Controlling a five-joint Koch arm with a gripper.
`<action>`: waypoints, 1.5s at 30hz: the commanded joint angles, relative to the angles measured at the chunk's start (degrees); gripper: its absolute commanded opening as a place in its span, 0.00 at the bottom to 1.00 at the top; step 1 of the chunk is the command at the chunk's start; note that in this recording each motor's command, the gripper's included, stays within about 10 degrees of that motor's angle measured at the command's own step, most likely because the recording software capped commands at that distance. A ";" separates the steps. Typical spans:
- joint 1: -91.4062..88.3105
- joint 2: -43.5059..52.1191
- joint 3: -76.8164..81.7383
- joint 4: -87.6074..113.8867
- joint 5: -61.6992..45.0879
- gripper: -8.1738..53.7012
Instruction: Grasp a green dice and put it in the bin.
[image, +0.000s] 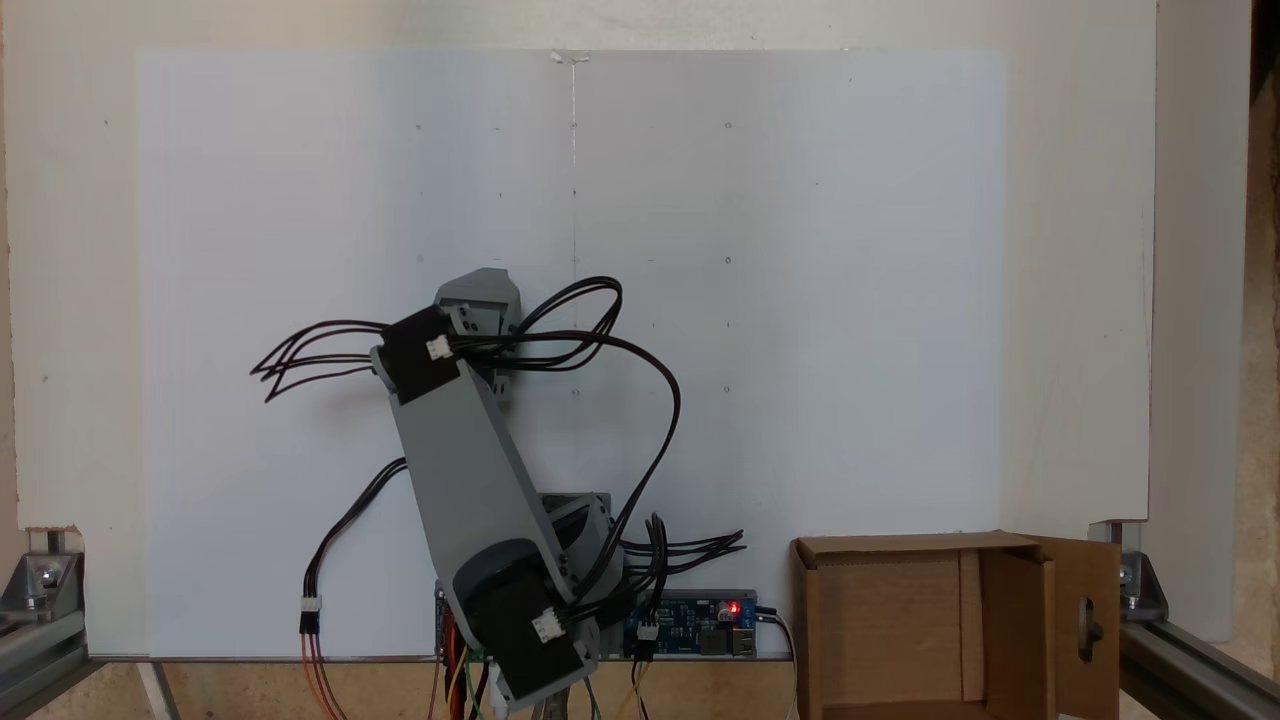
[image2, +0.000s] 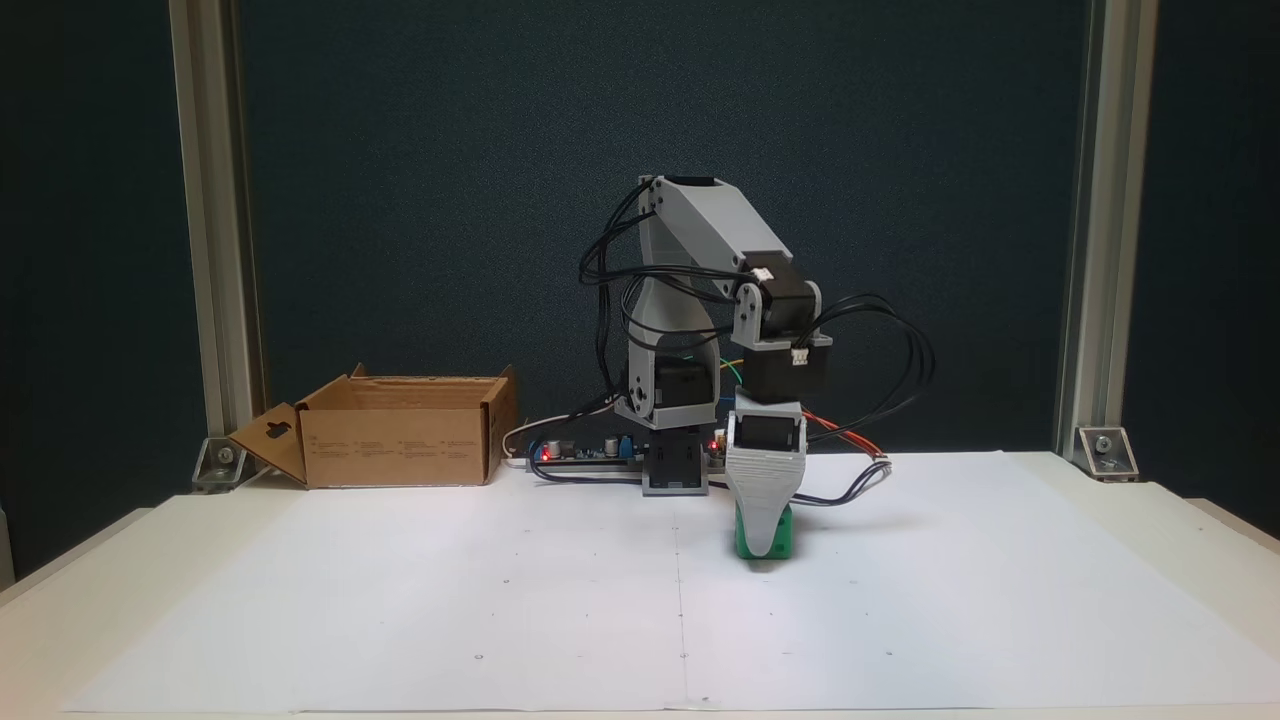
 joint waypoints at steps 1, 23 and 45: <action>0.00 -0.09 -1.14 0.00 3.69 0.83; 1.23 -1.41 -1.14 -0.44 3.60 0.80; 1.14 -1.41 -1.05 -1.32 3.60 0.62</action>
